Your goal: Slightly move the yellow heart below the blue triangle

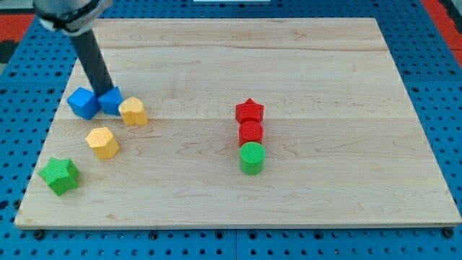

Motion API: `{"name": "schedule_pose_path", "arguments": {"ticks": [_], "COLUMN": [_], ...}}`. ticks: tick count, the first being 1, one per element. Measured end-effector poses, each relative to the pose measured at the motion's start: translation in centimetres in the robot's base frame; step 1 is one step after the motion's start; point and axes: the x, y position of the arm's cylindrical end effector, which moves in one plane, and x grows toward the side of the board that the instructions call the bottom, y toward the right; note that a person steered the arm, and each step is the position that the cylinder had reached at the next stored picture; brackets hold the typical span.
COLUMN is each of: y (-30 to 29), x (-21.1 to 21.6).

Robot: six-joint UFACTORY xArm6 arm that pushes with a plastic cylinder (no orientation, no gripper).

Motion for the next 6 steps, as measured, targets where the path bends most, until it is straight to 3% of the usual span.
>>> {"name": "schedule_pose_path", "arguments": {"ticks": [1, 2, 3, 4, 5, 6], "y": [-0.1, 0.1, 7.2, 5.8, 3.7, 6.9], "x": [1.5, -3.2, -2.3, 6.4, 9.5, 7.7]}}
